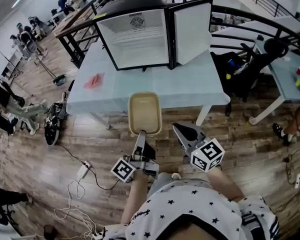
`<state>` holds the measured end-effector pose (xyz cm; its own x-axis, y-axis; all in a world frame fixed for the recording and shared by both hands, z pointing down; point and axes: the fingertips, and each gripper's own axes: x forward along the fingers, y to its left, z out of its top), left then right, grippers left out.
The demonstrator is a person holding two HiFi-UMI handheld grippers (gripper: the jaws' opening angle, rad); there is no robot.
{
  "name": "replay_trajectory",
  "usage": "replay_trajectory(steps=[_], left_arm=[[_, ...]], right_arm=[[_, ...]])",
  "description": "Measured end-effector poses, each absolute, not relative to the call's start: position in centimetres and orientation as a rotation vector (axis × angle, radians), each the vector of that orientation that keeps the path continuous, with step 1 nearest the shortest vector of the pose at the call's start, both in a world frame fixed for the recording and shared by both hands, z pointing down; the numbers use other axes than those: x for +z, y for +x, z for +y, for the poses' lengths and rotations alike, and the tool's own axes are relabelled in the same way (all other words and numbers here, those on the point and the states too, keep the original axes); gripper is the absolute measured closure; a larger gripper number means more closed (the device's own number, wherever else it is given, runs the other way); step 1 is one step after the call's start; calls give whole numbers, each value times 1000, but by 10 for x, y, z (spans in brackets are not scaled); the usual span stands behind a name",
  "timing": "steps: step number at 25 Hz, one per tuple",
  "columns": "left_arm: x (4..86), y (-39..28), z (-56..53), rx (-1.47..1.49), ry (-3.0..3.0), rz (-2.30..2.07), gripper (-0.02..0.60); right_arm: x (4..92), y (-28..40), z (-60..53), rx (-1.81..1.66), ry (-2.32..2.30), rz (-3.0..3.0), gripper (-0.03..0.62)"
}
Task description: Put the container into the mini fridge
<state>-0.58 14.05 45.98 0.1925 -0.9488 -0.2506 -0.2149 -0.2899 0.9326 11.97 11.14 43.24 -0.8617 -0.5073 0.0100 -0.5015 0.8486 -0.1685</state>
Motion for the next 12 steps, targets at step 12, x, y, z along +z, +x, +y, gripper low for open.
replay_trajectory(steps=[12], left_arm=[[463,-9,142,-1154,1675,-1129,356]], right_arm=[[439,119,108,-282,-830,2997,572]])
